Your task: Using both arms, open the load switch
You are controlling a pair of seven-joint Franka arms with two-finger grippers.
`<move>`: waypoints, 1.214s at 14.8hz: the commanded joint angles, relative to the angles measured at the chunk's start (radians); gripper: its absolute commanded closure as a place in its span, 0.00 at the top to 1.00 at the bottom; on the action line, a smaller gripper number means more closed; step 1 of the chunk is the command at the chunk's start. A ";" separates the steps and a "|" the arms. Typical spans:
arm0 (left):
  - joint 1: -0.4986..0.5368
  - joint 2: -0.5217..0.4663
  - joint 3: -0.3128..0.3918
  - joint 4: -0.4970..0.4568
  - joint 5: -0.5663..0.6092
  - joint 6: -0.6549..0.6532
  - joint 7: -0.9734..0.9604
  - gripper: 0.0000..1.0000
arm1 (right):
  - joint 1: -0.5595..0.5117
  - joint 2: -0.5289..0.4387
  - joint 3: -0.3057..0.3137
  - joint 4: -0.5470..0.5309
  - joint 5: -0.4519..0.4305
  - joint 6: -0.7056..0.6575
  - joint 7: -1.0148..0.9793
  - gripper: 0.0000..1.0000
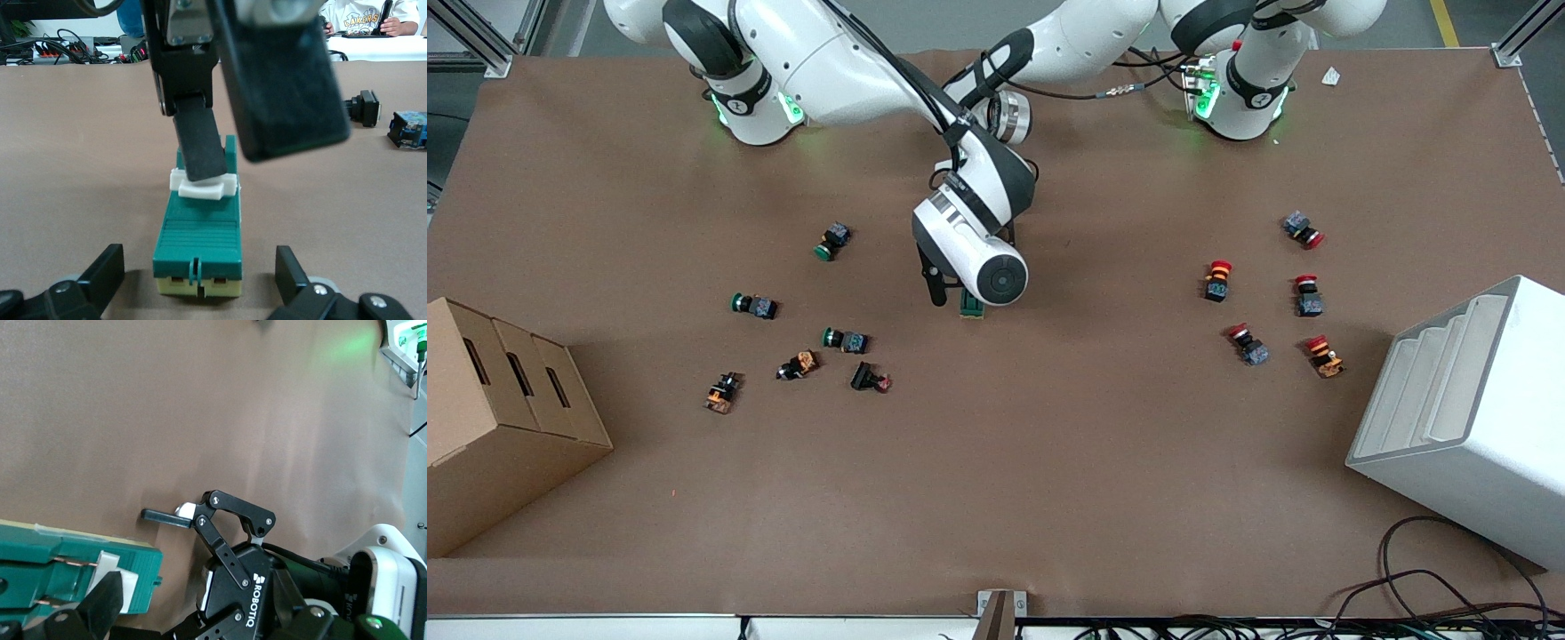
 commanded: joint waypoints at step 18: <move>-0.016 0.033 0.001 0.000 -0.018 -0.018 -0.017 1.00 | -0.497 -0.342 -0.010 -0.027 -0.272 -0.126 -1.304 1.00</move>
